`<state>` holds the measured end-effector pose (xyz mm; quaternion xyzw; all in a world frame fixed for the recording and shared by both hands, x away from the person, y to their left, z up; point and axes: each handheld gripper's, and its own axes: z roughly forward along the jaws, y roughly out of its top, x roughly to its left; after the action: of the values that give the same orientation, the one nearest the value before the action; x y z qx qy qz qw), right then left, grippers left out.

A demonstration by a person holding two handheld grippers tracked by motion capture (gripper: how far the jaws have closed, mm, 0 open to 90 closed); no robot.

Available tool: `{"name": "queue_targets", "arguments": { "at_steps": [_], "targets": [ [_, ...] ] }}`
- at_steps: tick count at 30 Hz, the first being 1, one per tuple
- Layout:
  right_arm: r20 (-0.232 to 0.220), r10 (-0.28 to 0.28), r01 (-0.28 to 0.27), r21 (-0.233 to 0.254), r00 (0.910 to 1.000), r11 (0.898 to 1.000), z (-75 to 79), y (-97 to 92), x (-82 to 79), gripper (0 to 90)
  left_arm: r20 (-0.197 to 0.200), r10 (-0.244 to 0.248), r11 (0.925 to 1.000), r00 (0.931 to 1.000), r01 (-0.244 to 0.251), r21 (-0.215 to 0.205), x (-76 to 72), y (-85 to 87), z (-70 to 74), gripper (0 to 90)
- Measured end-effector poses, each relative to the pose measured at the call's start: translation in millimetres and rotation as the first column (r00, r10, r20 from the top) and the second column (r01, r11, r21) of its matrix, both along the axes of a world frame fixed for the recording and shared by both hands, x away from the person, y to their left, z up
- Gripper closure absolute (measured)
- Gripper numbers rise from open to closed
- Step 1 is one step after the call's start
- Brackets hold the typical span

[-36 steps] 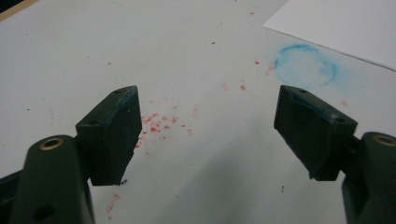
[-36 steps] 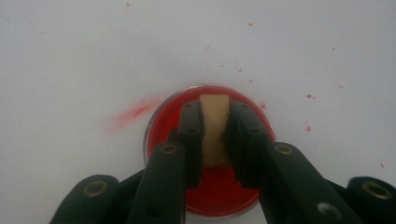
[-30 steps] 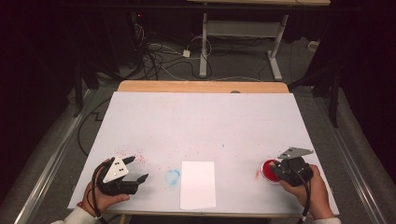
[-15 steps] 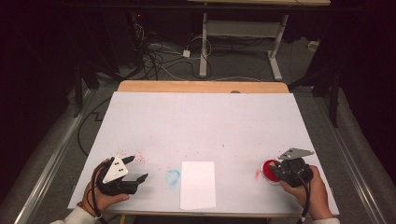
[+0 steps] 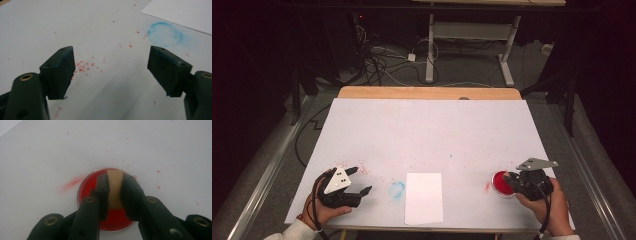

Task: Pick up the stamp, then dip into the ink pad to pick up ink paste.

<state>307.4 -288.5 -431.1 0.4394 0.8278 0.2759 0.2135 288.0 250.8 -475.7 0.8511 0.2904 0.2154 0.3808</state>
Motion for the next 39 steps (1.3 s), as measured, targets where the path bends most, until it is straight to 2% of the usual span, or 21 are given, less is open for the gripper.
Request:
{"name": "queue_targets", "arguments": {
  "at_steps": [4, 7, 9, 17, 19, 30, 34, 39],
  "targets": [
    [0.02, -0.003, 0.002, 0.011, 0.9998, 1.0, 6.6, -2.7, -3.7, 76.5, 0.006, 0.008, 1.0, 0.9999, -0.008, 0.003, -2.0, 0.7, 0.8, 21.5],
    [0.037, 0.008, -0.009, 0.023, 0.9993, 1.0, 12.3, -3.9, -5.2, 76.5, -0.009, 0.017, 0.9998, 0.9998, -0.017, 0.012, -2.6, 2.9, -2.4, 21.6],
    [0.053, 0.005, -0.006, 0.029, 0.9986, 1.0, 16.2, -4.1, -5.2, 76.5, -0.009, 0.025, 0.9997, 0.9996, -0.025, 0.004, -3.7, 4.3, -2.4, 21.5],
    [0.077, 0.015, -0.016, 0.016, 0.997, 1.0, 22.5, -2.4, -7.6, 76.4, 0.004, 0.024, 0.9996, 0.9997, -0.024, 0.013, -7.0, 4.2, -0.9, 21.5],
    [0.084, 0.018, -0.021, 0.033, 0.9963, 0.999, 27.6, -2.5, -10.1, 76.4, 0.004, 0.024, 0.9996, 0.9997, -0.024, 0.012, -7.0, 3.5, -0.2, 21.5],
    [0.153, 0.045, -0.054, 0.057, 0.9872, 0.997, 61.4, -0.2, -25.7, 76.4, 0.008, 0.011, 0.9996, 0.9999, -0.011, 0.027, -8.0, 0.6, -0.2, 21.5],
    [0.147, 0.062, -0.068, 0.039, 0.9871, 0.997, 62.3, 5.7, -24.9, 76.4, 0.008, 0.016, 0.9996, 0.9998, -0.016, 0.023, -7.8, 1.3, 0.0, 21.5],
    [0.096, 0.066, -0.067, 0.016, 0.9933, 0.998, 47.8, 8.7, -18.1, 76.4, 0.009, 0.012, 0.9996, 0.9999, -0.012, 0.027, -7.9, 0.6, 0.1, 21.5]
  ]
}}
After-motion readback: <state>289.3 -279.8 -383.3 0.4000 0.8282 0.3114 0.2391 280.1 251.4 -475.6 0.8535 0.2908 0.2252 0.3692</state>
